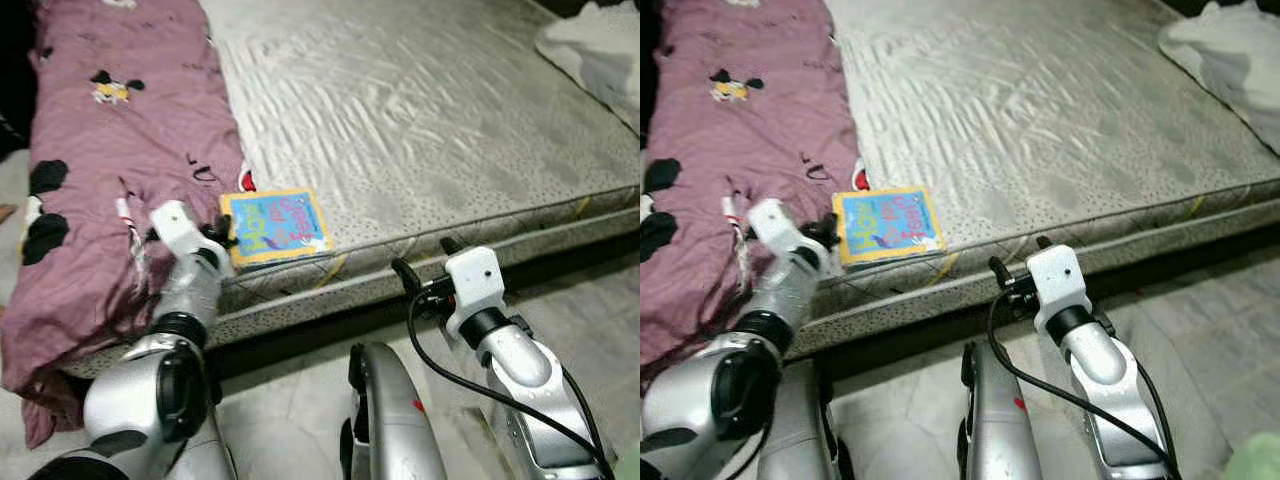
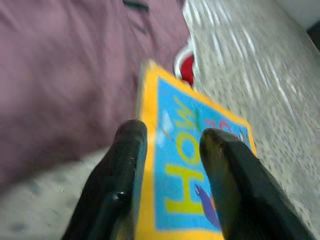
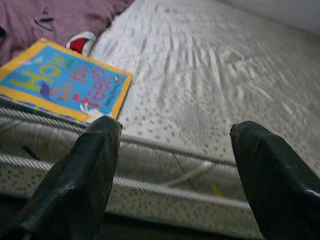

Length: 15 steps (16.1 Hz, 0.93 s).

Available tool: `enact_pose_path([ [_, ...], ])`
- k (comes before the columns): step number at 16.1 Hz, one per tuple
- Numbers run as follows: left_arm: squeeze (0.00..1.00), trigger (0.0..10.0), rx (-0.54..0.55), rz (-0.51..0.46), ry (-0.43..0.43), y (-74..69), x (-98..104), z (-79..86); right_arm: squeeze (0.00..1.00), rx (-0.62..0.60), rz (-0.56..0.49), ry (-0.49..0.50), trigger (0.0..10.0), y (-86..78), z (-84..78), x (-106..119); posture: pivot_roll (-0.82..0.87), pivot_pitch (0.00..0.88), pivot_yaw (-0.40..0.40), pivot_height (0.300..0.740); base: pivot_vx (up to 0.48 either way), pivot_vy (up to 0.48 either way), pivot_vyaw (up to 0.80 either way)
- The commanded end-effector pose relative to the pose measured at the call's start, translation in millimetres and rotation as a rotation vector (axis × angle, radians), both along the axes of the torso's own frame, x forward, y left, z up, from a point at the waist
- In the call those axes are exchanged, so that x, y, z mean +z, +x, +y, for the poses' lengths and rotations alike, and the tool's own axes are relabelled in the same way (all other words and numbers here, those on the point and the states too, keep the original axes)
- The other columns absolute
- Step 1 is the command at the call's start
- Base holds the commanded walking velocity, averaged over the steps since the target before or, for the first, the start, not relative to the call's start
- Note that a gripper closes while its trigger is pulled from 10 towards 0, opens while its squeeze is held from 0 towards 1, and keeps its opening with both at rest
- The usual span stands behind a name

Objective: Clean up the room

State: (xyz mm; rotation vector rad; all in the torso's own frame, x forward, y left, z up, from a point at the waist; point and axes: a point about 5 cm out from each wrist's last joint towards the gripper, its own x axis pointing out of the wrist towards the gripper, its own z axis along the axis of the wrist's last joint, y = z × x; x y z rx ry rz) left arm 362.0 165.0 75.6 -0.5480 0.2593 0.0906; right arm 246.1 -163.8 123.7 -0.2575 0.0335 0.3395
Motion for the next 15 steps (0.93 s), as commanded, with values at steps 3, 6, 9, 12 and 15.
enact_pose_path([
  [3,1.0,10.0,0.001,0.058,-0.03,-11.1,-18,-4.9,0.0,-0.008,0.013,-0.025,10.0,-7.6,-7.5,5,-0.24,0.198,-0.087,0.54,0.0,0.0,0.0],
  [6,1.0,10.0,0.014,0.05,-0.038,-13.5,-20,-6.4,0.0,-0.012,0.023,-0.03,10.0,-9.3,-9.6,4,-0.23,0.21,-0.09,0.54,0.0,0.0,0.0],
  [9,1.0,10.0,0.022,0.056,-0.029,-16.4,-24,-2.1,0.0,-0.012,0.033,-0.032,10.0,-10.6,-8.5,3,-0.23,0.218,-0.093,0.54,0.0,0.0,0.0],
  [12,0.0,10.0,0.022,0.061,-0.044,-16.9,-25,3.7,0.0,-0.026,0.035,-0.042,10.0,-13.8,-13.0,7,-0.26,0.234,-0.097,0.54,0.0,0.0,0.0],
  [15,0.0,0.0,0.01,0.054,-0.084,-17.6,-26,4.1,0.0,-0.047,0.04,-0.056,10.0,-18.5,-18.7,9,-0.29,0.242,-0.105,0.54,0.0,0.0,0.0],
])
